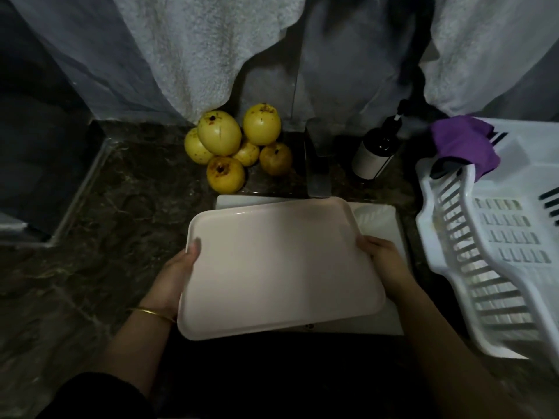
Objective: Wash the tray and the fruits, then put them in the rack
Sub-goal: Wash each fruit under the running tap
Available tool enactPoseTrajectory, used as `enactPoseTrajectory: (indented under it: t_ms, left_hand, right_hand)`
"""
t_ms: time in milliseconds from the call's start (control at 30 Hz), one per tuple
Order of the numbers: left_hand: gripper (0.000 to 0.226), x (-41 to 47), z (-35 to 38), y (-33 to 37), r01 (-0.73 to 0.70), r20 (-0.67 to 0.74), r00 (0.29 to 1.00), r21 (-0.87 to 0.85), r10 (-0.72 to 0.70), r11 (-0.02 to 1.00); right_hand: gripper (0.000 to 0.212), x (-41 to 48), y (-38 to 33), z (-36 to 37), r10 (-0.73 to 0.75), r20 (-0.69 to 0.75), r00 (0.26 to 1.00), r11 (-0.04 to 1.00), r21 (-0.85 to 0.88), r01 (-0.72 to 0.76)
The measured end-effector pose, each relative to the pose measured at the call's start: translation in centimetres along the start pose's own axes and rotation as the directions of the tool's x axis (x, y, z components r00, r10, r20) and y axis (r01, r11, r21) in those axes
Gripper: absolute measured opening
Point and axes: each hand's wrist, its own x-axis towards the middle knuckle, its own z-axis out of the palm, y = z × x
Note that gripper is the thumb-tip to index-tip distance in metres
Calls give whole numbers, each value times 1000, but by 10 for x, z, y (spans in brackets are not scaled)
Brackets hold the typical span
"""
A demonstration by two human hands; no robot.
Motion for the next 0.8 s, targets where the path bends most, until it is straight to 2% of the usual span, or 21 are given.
enactPoseTrajectory:
  t_ms: [100,133,200,267,367,533,667,733,800]
  left_hand:
    - [33,1,-2,-2,-108,-175,975,161,136,981]
    - [32,1,-1,-2,-122,-232,954,280,190,952]
    - [34,-1,-1,2,-66,-318,895,600,313,798]
    - [28,-8,-1,5,5,-329,864,763,382,646]
    - [28,-15,-1,2,72,-330,856,838,398,541]
    - [66,-31,13,-9,207,-379,833,890,404,407]
    - [61,-37,21,-21,160,-252,824,962,507,220]
    - [61,-38,20,-22,140,-220,859,970,462,201]
    - [69,-40,20,-22,139,-225,885,963,407,229]
  right_hand:
    - [20,-3,-1,5,13,-1,1000,1000,20,-13]
    - [20,-3,0,6,23,-6,1000,999,24,-23]
    - [19,-2,4,10,49,-26,998,999,23,-49]
    - [20,-2,11,14,71,-24,997,997,32,-70]
    - [19,-4,20,25,94,-15,995,996,7,-94]
    - [21,-6,26,49,67,60,996,998,-11,-67]
    - [20,-10,21,75,29,142,989,997,-70,-19]
    - [19,-12,20,91,19,173,985,997,-80,-5]
    - [16,-15,22,106,2,204,979,994,-108,21]
